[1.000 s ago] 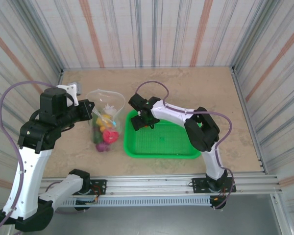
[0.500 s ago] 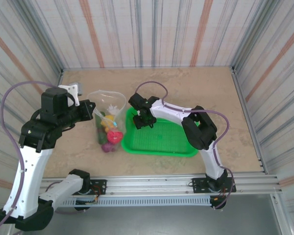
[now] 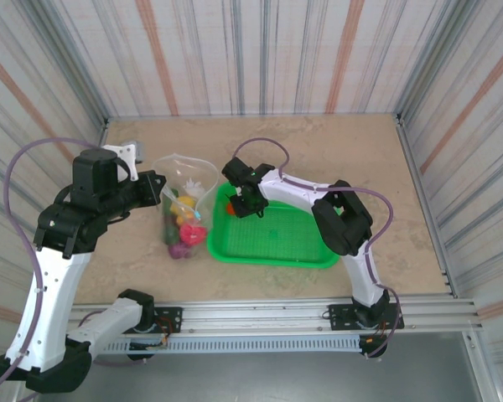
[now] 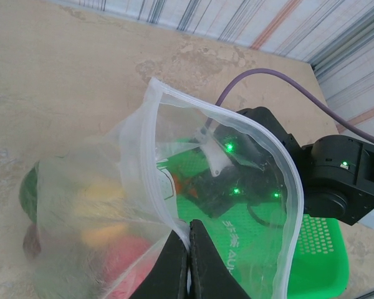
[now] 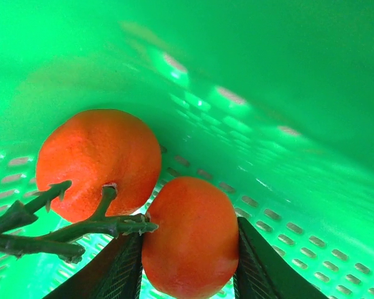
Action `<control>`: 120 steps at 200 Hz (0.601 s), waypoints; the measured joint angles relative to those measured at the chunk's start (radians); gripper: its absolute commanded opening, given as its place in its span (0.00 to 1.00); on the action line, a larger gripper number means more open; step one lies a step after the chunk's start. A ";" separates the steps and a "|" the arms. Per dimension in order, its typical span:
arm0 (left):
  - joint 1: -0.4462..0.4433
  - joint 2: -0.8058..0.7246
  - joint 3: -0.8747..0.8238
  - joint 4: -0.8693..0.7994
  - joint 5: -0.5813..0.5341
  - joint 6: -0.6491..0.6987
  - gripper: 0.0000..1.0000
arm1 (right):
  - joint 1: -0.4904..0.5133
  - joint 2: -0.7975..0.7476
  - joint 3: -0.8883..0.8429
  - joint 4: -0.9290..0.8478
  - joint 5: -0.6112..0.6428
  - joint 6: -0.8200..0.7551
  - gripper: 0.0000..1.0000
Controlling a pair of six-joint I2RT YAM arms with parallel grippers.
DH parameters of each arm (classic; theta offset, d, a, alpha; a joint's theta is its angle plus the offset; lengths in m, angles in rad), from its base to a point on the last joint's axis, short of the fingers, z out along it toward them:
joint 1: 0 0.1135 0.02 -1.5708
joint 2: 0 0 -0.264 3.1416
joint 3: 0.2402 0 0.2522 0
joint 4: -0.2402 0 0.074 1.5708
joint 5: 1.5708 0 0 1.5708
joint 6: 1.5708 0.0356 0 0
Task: Place the food in the zip-top bag and seal the zipper
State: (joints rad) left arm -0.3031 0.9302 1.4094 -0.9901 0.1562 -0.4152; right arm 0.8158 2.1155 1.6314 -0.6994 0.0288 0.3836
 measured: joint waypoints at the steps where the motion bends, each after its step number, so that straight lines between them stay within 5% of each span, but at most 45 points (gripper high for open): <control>1: 0.000 0.000 0.000 0.000 0.000 0.000 0.00 | 0.000 0.000 0.000 0.000 0.000 0.000 0.29; 55: 0.000 0.000 -0.002 0.000 0.008 0.000 0.00 | -0.005 -0.057 -0.063 0.002 -0.003 0.004 0.27; 120: 0.000 0.005 -0.003 0.029 0.072 0.000 0.00 | -0.039 -0.299 -0.146 -0.017 0.014 0.026 0.26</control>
State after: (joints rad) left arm -0.3027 0.9356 1.4059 -0.9611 0.2279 -0.4152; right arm 0.7765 1.8160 1.4853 -0.7166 0.0429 0.4099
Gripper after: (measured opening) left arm 0.051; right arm 0.338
